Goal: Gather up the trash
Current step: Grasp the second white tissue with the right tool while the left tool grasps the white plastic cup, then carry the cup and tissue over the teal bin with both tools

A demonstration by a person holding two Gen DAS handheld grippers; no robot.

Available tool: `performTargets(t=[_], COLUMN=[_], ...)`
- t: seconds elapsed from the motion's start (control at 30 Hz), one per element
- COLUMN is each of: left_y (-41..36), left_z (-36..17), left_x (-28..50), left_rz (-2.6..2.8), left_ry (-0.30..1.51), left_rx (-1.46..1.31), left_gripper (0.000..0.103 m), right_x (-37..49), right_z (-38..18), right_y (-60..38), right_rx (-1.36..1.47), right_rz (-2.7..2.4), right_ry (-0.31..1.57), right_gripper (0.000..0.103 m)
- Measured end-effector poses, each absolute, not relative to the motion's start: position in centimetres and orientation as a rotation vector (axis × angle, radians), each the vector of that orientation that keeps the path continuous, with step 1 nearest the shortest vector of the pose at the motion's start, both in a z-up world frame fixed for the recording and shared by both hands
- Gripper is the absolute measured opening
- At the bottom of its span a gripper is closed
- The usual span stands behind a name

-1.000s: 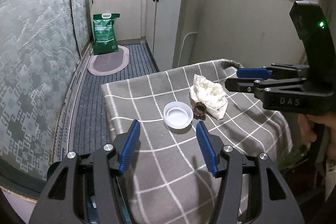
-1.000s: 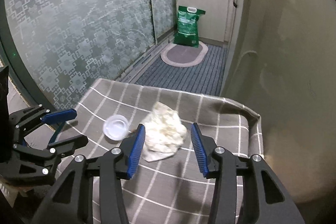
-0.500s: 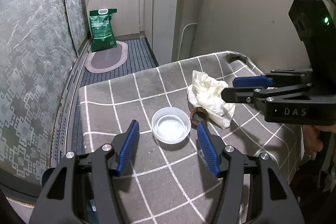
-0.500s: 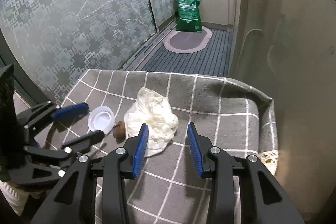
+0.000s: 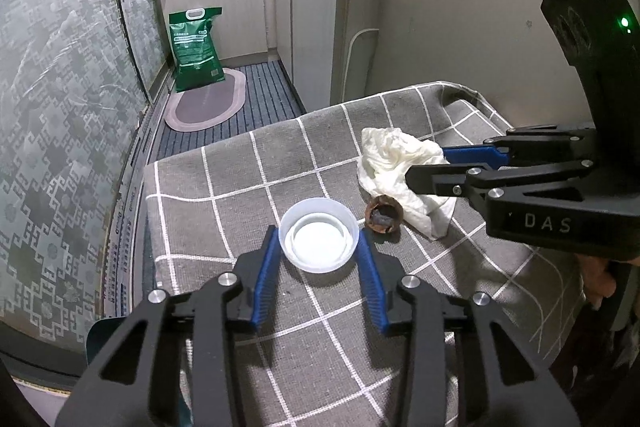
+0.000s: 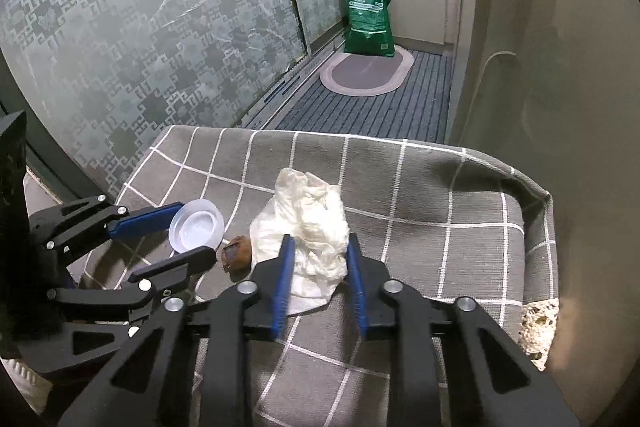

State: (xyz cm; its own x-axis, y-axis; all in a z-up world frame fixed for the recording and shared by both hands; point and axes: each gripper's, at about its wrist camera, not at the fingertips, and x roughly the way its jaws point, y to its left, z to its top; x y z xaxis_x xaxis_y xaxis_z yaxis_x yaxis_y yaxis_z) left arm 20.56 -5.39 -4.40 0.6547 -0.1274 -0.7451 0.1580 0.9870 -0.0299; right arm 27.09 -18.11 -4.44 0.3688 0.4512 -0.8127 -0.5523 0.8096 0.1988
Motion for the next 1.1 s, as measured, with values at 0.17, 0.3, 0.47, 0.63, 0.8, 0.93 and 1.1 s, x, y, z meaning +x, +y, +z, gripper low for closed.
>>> performTargets(t=[0.17, 0.3, 0.47, 0.63, 0.8, 0.93, 1.1], left_y=[-4.8, -4.1, -3.7, -3.0, -1.2, 0.6, 3.5], left_z=[-4.0, -3.3, -2.2, -1.2, -0.1, 1.0, 1.7], left_x=[20.2, 19.5, 18.6, 17.5, 16.2, 15.3, 14.3], left_rz=[-0.179, -0.198, -0.212, -0.216, -0.194, -0.163, -0.123], left_ry=[0.829, 0.818, 0.796, 0.770, 0.743, 0.720, 0.700], left_rx=[-0.003, -0.051, -0.084, -0.094, -0.110, -0.122, -0.141], left_gripper=[0.041, 0.041, 0.041, 0.041, 0.041, 0.041, 0.041], right_x=[26.8, 26.2, 25.3, 24.1, 22.5, 21.1, 20.2], right_z=[-3.2, -1.3, 0.5, 2.2, 3.5, 4.2, 5.1], right_y=[-18.1, -18.8, -18.8, -18.5, -16.8, -14.6, -12.3], right_rx=[-0.138, -0.161, -0.189, -0.203, -0.234, -0.257, -0.248], right_rz=[0.633, 0.611, 0.586, 0.586, 0.608, 0.651, 0.712], right_ry=[0.976, 0.936, 0.904, 0.876, 0.852, 0.832, 0.810], right_gripper=[0.015, 0.015, 0.014, 0.014, 0.014, 0.014, 0.014])
